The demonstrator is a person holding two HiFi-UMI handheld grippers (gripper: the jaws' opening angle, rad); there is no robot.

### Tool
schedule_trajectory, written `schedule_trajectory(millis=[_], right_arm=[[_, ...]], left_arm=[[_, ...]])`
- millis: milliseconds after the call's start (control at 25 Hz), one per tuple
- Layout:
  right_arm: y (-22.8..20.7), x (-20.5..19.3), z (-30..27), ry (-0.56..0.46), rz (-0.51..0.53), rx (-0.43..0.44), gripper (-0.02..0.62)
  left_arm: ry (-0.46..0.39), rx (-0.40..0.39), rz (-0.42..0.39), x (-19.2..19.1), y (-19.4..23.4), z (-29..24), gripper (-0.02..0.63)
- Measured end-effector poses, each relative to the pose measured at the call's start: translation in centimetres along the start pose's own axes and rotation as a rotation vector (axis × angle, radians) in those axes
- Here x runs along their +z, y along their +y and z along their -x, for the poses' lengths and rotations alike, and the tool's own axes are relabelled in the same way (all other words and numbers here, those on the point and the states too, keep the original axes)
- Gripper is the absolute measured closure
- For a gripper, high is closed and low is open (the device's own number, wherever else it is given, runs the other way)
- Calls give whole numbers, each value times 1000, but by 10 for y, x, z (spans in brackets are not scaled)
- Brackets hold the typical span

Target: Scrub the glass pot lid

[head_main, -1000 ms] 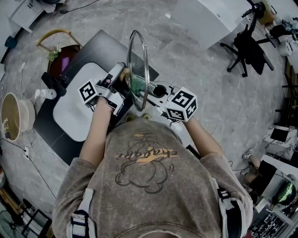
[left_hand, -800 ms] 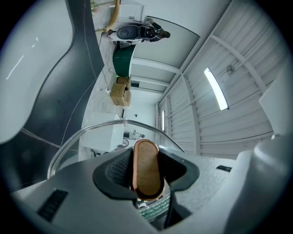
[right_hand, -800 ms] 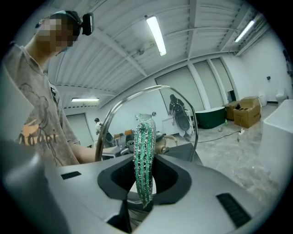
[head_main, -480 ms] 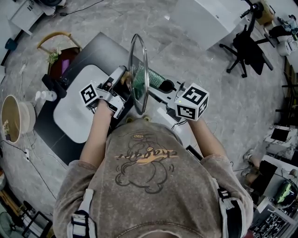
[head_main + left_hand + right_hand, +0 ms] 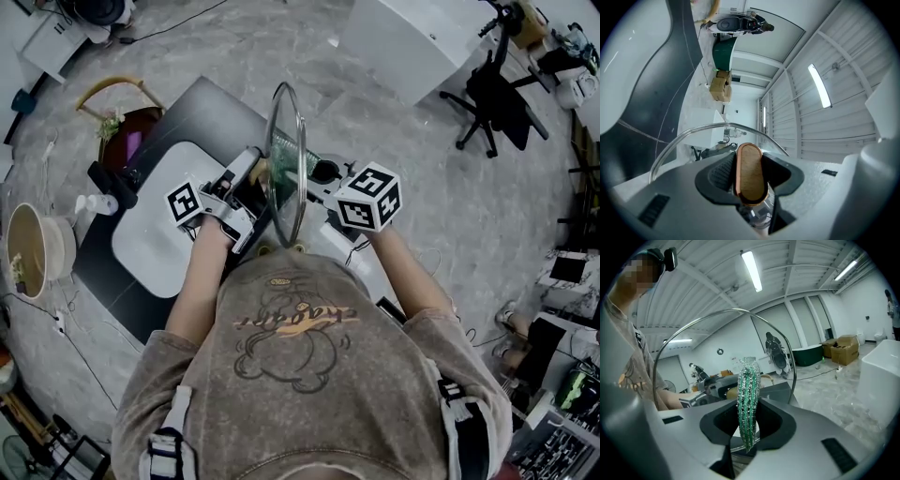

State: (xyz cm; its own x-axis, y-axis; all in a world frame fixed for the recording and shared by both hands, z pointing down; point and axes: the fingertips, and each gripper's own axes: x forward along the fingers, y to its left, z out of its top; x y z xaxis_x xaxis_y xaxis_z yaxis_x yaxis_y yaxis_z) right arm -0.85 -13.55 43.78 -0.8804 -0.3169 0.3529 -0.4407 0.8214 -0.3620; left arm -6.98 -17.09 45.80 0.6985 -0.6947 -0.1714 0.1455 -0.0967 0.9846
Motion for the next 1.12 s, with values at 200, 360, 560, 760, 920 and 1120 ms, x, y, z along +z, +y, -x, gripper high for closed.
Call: schedule_trajectory(millis=[200,360,560,760,920,1120], right_arm=[[-14,-14,-12,36,-9,-29,506],[-25,-31,-25,70,-27,-52,506],[-38,-54,-35,97,-76,-81,506],[-48,-75,-41,100,-112,-118,506],[-50,-77,-40,90,-116,-128,506],[-54,-66,-29,38,-124,-134,507]], left_arm=[[8,11,1,-4,2,-2,434],[7,-2,8,-5,-1,-1,434],[23,-4,-4,-11,-5,-1,433],[42,2,-7,-17,-3,2,434],[50,6,-20,-19,-4,0,433],[37,3,-18,-15,-6,2,433]])
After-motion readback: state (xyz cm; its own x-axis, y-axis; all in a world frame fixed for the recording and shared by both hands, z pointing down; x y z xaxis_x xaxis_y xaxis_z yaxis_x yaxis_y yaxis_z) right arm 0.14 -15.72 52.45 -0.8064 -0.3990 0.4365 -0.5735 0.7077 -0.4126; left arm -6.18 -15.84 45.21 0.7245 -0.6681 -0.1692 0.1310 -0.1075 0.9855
